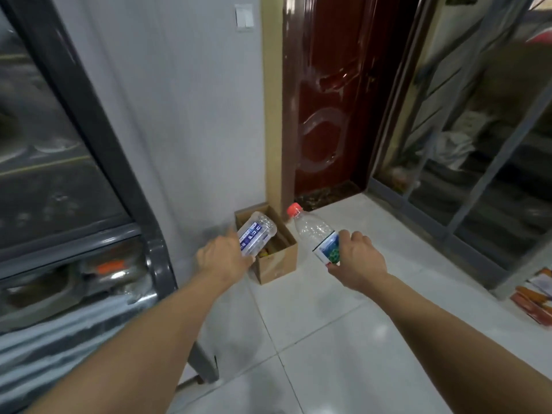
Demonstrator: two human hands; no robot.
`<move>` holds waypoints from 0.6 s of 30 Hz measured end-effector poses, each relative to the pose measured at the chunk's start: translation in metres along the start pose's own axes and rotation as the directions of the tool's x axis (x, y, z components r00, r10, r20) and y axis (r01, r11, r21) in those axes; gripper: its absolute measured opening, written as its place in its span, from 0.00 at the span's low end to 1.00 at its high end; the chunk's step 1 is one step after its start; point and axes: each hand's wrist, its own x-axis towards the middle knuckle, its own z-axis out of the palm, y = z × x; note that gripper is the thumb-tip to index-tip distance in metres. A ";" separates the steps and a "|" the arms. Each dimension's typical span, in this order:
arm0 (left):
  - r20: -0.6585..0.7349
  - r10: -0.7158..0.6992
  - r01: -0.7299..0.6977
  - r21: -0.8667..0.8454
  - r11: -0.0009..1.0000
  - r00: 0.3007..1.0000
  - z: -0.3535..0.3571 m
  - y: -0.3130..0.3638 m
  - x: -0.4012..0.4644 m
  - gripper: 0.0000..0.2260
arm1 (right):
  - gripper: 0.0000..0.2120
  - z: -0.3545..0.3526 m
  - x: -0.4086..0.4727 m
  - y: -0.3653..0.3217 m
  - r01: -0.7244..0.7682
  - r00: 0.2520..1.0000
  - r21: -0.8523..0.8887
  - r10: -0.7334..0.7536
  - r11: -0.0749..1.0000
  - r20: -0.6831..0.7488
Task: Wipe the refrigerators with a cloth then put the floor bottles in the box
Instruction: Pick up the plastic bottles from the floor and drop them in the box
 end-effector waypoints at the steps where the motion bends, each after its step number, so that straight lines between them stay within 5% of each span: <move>1: -0.003 -0.010 0.010 -0.005 1.000 1.000 0.002 0.004 0.023 0.25 | 0.30 0.001 0.022 0.000 -0.005 1.000 -0.008 0.005 1.000 -0.003; 10: -0.026 -0.027 0.028 0.042 0.999 0.999 0.016 0.038 0.183 0.22 | 0.32 0.011 0.193 0.006 0.017 1.000 -0.006 -0.017 1.000 0.018; 18: -0.016 -0.145 0.146 0.032 0.989 0.989 0.041 0.066 0.304 0.21 | 0.33 0.039 0.352 0.015 0.185 0.982 0.017 -0.186 0.983 0.043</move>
